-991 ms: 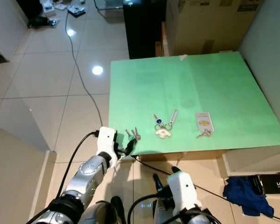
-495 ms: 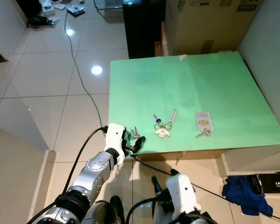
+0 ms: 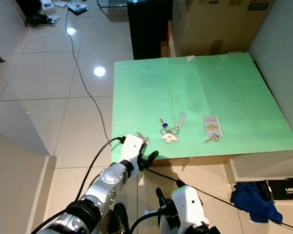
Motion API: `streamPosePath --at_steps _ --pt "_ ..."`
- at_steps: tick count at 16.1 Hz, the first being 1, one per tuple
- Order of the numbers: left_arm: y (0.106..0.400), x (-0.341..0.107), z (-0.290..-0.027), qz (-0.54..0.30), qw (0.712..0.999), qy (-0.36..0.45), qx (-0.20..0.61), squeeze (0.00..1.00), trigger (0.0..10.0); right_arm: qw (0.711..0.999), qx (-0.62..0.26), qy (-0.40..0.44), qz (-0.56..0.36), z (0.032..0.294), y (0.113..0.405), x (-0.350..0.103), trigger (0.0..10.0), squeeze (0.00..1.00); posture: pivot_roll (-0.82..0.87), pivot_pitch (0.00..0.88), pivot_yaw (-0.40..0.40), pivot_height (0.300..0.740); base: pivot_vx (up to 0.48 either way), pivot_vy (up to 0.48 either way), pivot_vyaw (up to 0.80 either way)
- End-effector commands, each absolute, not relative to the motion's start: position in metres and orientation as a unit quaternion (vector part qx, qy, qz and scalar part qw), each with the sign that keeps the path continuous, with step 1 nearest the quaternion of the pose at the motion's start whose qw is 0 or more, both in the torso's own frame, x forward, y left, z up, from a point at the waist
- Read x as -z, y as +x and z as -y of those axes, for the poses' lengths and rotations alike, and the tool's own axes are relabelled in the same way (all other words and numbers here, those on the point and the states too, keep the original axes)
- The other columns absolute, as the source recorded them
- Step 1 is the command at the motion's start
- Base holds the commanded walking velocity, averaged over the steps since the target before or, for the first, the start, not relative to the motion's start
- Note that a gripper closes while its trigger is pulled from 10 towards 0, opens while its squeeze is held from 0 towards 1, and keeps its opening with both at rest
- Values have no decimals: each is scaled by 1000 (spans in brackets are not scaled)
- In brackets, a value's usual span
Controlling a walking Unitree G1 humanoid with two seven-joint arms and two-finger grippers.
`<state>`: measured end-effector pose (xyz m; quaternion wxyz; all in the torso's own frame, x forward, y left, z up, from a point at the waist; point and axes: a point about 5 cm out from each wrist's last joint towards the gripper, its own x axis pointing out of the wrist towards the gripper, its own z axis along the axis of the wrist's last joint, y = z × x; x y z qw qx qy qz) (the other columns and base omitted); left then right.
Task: Hang keys on a hook
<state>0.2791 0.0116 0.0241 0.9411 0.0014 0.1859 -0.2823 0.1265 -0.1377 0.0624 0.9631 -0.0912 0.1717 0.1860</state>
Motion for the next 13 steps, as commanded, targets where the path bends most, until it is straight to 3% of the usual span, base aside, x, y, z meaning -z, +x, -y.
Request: streamPosePath --at_steps 1,6,12,13 --pt "250 -13 25 -220 927 -44 301 0 0 961 -191 -90 -178 135 121 -64 10000 0 -379 296 95 732 0 0 0" --pt "261 -22 20 -197 938 -49 280 0 0 960 -187 -91 -187 137 115 -62 10000 0 -377 289 103 732 0 0 0" --pt "290 -70 17 -82 951 -48 295 0 0 963 -180 -90 -178 137 126 -61 10000 0 -344 259 120 732 0 0 0" --pt "290 -72 17 -75 951 -44 297 0 2392 964 -179 -90 -178 137 126 -61 10000 0 -340 257 121 732 0 0 0"
